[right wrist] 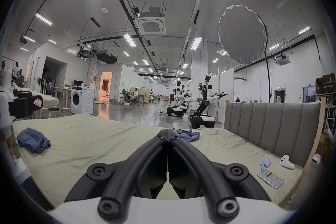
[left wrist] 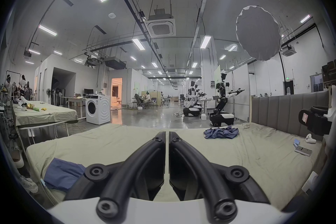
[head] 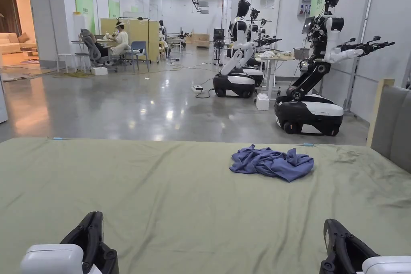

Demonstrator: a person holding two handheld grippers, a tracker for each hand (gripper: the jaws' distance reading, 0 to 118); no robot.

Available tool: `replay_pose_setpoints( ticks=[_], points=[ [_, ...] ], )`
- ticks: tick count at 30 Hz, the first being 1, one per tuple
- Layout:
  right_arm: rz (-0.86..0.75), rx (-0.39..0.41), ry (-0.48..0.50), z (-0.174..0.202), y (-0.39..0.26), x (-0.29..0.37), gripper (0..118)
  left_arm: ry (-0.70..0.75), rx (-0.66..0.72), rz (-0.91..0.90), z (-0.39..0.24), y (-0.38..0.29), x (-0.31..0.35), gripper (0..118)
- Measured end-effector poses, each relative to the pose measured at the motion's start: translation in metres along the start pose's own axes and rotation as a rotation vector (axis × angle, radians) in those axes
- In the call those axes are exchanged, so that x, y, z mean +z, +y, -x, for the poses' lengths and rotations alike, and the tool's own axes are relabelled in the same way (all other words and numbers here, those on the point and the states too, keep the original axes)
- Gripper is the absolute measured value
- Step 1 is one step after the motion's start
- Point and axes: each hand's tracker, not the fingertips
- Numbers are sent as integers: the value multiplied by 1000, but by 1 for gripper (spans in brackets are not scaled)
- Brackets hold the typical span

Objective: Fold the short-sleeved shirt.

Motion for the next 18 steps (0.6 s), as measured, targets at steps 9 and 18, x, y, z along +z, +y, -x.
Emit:
replay_pose_setpoints(
  ticks=[9, 18],
  points=[
    [6, 2, 4, 0, -1, 1, 3, 0, 9, 6, 1, -1, 0, 3],
    [8, -7, 5, 0, -1, 1, 3, -11, -2, 9, -1, -2, 1, 3]
  ],
)
